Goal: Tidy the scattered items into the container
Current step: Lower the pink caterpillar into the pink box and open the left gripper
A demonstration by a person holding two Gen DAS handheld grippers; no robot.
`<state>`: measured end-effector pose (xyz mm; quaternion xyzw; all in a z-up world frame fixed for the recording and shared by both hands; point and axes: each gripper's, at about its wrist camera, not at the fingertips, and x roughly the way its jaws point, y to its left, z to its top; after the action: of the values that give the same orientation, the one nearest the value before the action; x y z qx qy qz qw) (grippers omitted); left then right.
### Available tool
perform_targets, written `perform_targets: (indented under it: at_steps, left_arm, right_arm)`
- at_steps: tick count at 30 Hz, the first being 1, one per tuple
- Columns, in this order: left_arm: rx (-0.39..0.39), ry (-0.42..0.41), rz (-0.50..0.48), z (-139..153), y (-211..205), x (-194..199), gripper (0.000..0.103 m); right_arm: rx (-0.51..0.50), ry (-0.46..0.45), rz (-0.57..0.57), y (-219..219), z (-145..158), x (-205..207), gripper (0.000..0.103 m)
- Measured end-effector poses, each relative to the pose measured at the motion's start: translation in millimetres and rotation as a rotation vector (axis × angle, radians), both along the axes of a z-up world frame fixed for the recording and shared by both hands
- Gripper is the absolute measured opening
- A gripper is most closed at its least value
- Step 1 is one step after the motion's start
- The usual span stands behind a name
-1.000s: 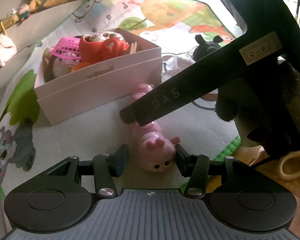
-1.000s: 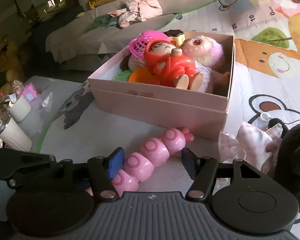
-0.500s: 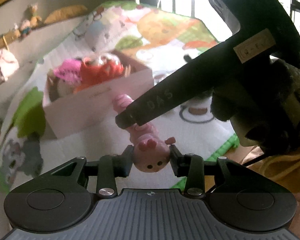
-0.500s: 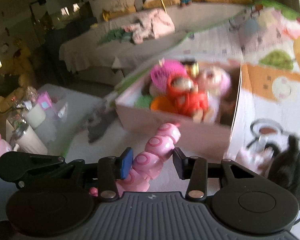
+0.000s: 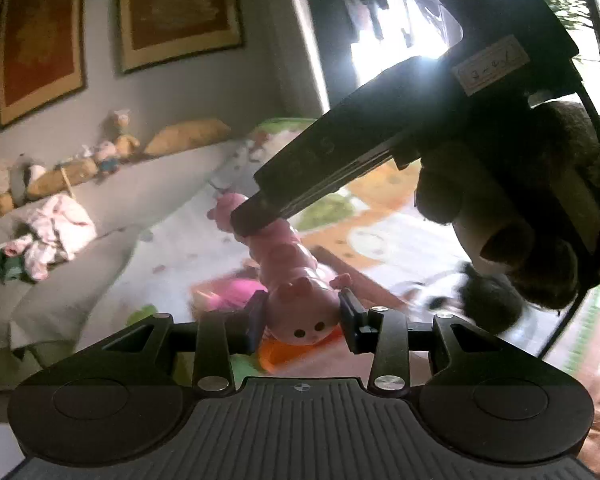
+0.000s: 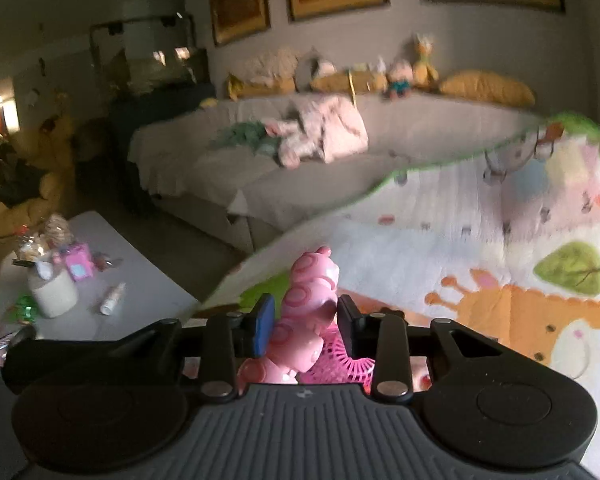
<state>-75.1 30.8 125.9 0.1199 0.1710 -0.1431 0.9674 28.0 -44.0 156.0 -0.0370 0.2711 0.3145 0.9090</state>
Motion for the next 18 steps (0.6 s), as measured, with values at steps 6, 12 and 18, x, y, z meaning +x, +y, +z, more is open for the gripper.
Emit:
perform_targets:
  at_steps: [6, 12, 18]
  left_arm:
    - [-0.041, 0.181, 0.107, -45.3, 35.4, 61.3, 0.040]
    - [-0.041, 0.163, 0.055, -44.5, 31.3, 52.3, 0.047]
    - [-0.068, 0.100, 0.128, -29.1, 31.1, 58.4, 0.088]
  right_arm:
    - [-0.018, 0.149, -0.065, 5.9, -60.1, 48.5, 0.036]
    - [-0.004, 0.105, -0.052, -13.1, -54.6, 25.1, 0.036]
    - [0.045, -0.043, -0.135, -73.2, -29.9, -19.3, 0.066]
